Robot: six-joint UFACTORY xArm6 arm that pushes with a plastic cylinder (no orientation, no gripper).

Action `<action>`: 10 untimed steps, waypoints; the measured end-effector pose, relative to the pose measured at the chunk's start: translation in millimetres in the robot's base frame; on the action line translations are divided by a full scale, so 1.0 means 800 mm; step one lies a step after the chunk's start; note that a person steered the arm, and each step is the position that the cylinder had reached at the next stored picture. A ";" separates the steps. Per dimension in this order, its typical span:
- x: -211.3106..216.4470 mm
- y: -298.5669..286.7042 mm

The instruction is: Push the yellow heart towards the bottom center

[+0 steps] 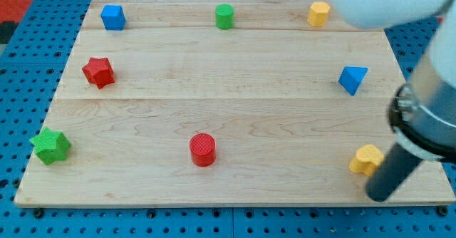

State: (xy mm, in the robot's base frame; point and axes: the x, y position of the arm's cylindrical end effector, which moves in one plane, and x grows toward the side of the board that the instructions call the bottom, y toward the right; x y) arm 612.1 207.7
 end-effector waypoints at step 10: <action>-0.058 -0.019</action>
State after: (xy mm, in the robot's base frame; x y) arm 565.3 192.8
